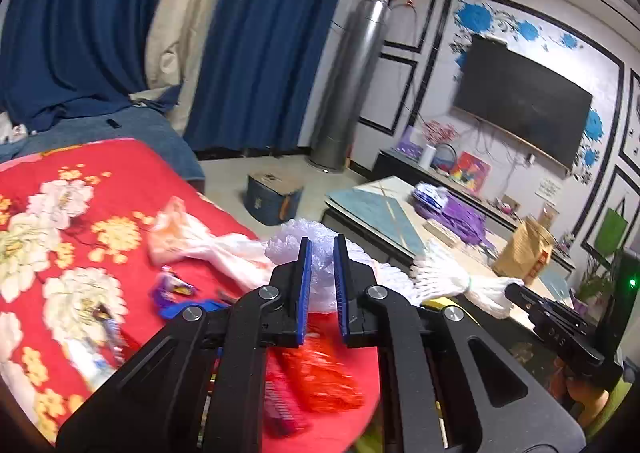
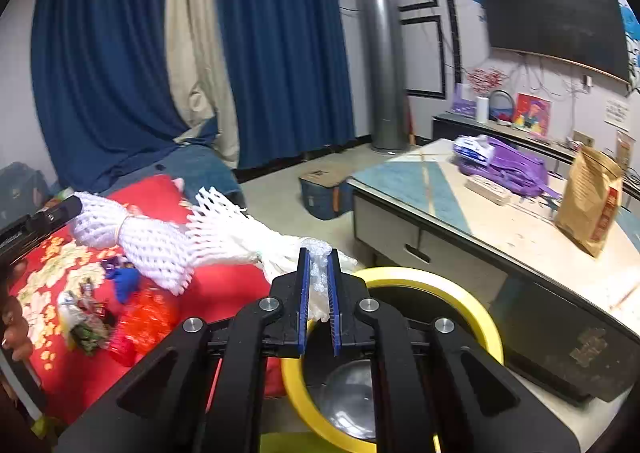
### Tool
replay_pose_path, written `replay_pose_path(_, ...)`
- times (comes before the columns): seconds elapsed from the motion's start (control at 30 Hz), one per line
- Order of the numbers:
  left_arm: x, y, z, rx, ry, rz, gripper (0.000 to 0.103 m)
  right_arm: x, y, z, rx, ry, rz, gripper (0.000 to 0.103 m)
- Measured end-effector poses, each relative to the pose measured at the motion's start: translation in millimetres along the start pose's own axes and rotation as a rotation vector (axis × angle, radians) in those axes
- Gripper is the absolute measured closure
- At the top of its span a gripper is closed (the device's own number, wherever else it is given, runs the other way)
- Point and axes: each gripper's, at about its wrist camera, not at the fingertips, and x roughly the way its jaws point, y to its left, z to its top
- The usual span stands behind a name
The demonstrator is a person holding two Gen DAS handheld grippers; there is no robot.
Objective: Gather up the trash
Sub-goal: 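Carry the foam nets with the right gripper over the bin and release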
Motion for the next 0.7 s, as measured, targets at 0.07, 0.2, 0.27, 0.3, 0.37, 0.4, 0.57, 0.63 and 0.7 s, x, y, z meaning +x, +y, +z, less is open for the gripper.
replay_pose_path(0.07,7.9,-12.5,-4.6,0.018,0.014,-0.012,0.097,1.0,-10.9,-3.3,0.016,0.008,-0.026,0.094)
replay_pose_path(0.2,24.9,-35.9,-16.6,0.048,0.052,-0.025,0.097,3.4,-33.4,-11.0,0.042,0.023,-0.086,0.094)
replay_pose_path(0.27,30.5,-45.5,-23.6,0.063,0.068,-0.034,0.097,5.2,-44.9,-14.2,0.059,0.033,-0.113,0.094)
replay_pose_path(0.3,34.1,-51.2,-27.7,0.074,0.077,-0.039,0.097,6.5,-50.7,-15.0,0.067,0.036,-0.125,0.094)
replay_pose_path(0.37,39.8,-59.3,-34.0,0.090,0.095,-0.049,0.097,7.1,-62.9,-18.6,0.081,0.040,-0.156,0.094)
replay_pose_path(0.4,42.4,-62.8,-37.2,0.097,0.104,-0.052,0.097,8.4,-67.2,-20.0,0.088,0.043,-0.166,0.094)
replay_pose_path(0.57,54.2,-79.0,-52.9,0.130,0.147,-0.069,0.096,15.3,-85.9,-28.6,0.104,0.053,-0.236,0.094)
replay_pose_path(0.63,59.2,-83.9,-57.3,0.140,0.164,-0.081,0.096,19.9,-92.5,-31.5,0.119,0.068,-0.241,0.094)
replay_pose_path(0.7,64.6,-89.3,-62.4,0.145,0.179,-0.094,0.096,24.2,-95.4,-35.4,0.133,0.085,-0.243,0.094)
